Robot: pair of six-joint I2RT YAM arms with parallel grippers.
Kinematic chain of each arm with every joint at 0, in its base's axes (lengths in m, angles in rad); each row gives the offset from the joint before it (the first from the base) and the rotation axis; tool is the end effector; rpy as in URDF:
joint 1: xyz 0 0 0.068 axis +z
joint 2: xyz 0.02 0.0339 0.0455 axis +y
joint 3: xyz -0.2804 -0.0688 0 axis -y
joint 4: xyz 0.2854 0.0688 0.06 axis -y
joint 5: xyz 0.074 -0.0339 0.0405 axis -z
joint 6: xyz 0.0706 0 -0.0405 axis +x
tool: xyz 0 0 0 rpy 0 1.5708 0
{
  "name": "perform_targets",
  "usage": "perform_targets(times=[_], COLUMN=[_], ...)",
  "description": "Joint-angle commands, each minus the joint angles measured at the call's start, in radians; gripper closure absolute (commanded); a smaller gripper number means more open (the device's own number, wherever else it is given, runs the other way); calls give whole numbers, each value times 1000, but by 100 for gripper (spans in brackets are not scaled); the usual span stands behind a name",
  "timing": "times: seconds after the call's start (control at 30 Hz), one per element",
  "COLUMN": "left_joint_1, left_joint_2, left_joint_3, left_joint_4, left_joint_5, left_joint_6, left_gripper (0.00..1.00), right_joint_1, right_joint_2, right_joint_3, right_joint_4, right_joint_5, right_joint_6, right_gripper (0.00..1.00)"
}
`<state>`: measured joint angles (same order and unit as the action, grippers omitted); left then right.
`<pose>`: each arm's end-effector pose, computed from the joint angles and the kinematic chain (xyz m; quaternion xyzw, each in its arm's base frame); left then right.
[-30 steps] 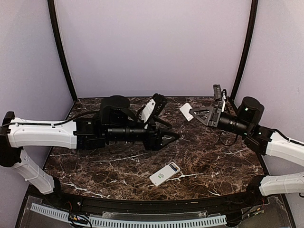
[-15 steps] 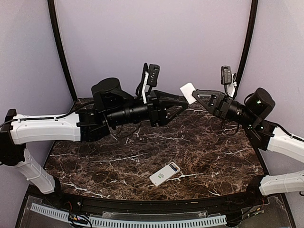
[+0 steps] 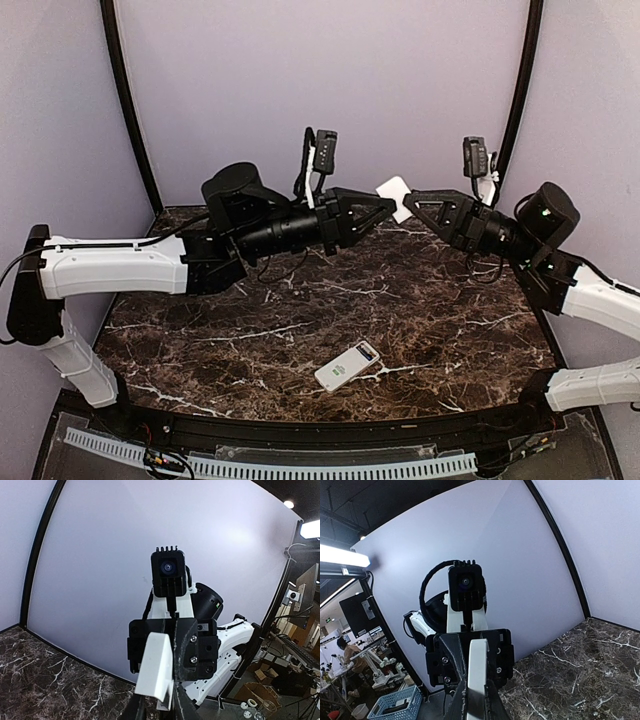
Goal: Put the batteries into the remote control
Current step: Pass from the right arm to the left
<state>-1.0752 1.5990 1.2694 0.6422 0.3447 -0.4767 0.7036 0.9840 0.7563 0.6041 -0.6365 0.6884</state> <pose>0.1935 -0.4081 0.4014 0.3034 0.5131 -0.6299 0.4979 0.1848 0.2118 0.3891 -0.2628 0.5321 0.6386 0.4899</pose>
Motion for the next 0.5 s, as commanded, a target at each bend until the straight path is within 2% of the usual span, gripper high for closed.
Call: perform_targets(times=[0.0,0.1,0.27,0.3,0.37,0.43,0.47], left_joint_1=[0,0,0,0,2,11,21], left_joint_2=[12,12,11,9,-1,-11,-18], left_joint_3=[20,19,15,7,-7,-16,-18], left_joint_4=[51,53,49,40,21,-24,-43], left_joint_5=[43,51,71,60,37,28,28], left_joint_6=[-11,-11,5,7,2,-13,-27], left_gripper=[90,100,100,100,100,100,100], right_joint_1=[8,8,8,8,8,7,6], right_joint_2=[13,23,32,28,14,-11,-28], right_joint_3=[26,26,49,50,59,92,120], right_joint_4=[34,29,-55,-67,-125,-267,-362], right_joint_5=[-35,-40,-51,-51,-50,-45,-31], right_joint_6=[-13,-9,-73,-91,-153,-291,-398], right_gripper=[100,100,100,95,70,32,25])
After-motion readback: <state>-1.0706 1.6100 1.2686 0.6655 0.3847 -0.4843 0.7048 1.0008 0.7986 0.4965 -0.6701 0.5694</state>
